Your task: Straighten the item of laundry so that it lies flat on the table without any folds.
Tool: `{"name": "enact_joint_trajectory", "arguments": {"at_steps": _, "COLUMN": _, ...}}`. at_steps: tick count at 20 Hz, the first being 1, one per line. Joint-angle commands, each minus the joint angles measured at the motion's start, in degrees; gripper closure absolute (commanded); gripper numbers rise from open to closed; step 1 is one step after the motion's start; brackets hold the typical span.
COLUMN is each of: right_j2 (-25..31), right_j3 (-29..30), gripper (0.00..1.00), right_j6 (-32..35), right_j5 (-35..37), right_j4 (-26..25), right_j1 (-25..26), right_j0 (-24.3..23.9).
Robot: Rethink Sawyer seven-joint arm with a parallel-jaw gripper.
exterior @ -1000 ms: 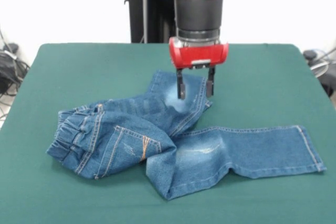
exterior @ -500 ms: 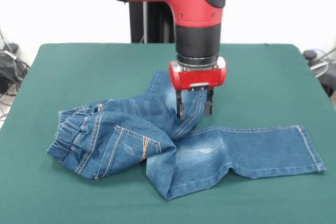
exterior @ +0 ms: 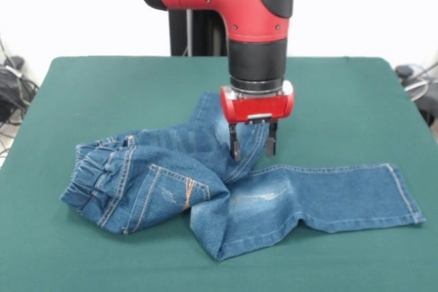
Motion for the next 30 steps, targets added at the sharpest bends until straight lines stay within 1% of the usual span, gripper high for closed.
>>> {"name": "enact_joint_trajectory", "arguments": {"at_steps": 1, "right_j2": 0.3, "right_j3": -4.2, "gripper": 0.0, "right_j6": 7.3, "right_j5": 3.3, "right_j4": 0.5, "right_j1": -1.1, "right_j0": 0.3}}
{"name": "enact_joint_trajectory", "arguments": {"at_steps": 6, "right_j2": -1.3, "right_j3": -3.9, "gripper": 0.0, "right_j6": 8.0, "right_j5": 5.3, "right_j4": 1.2, "right_j1": -4.0, "right_j0": 2.4}}
{"name": "enact_joint_trajectory", "arguments": {"at_steps": 10, "right_j2": -1.6, "right_j3": -4.3, "gripper": 0.0, "right_j6": 8.4, "right_j5": 6.1, "right_j4": 1.6, "right_j1": -4.3, "right_j0": 3.1}}
{"name": "enact_joint_trajectory", "arguments": {"at_steps": 19, "right_j2": -0.9, "right_j3": -5.3, "gripper": 0.0, "right_j6": 7.4, "right_j5": 9.6, "right_j4": 1.7, "right_j1": -6.0, "right_j0": 2.4}}
{"name": "enact_joint_trajectory", "arguments": {"at_steps": 24, "right_j2": -1.3, "right_j3": -7.5, "gripper": 0.0, "right_j6": 7.1, "right_j5": 13.7, "right_j4": 1.8, "right_j1": -6.8, "right_j0": 3.2}}
{"name": "enact_joint_trajectory", "arguments": {"at_steps": 27, "right_j2": -1.2, "right_j3": -8.1, "gripper": 0.0, "right_j6": 7.4, "right_j5": 14.2, "right_j4": 1.3, "right_j1": -6.3, "right_j0": 3.2}}
{"name": "enact_joint_trajectory", "arguments": {"at_steps": 30, "right_j2": -1.9, "right_j3": -7.7, "gripper": 0.0, "right_j6": 8.7, "right_j5": 14.6, "right_j4": 1.0, "right_j1": -7.2, "right_j0": 4.4}}
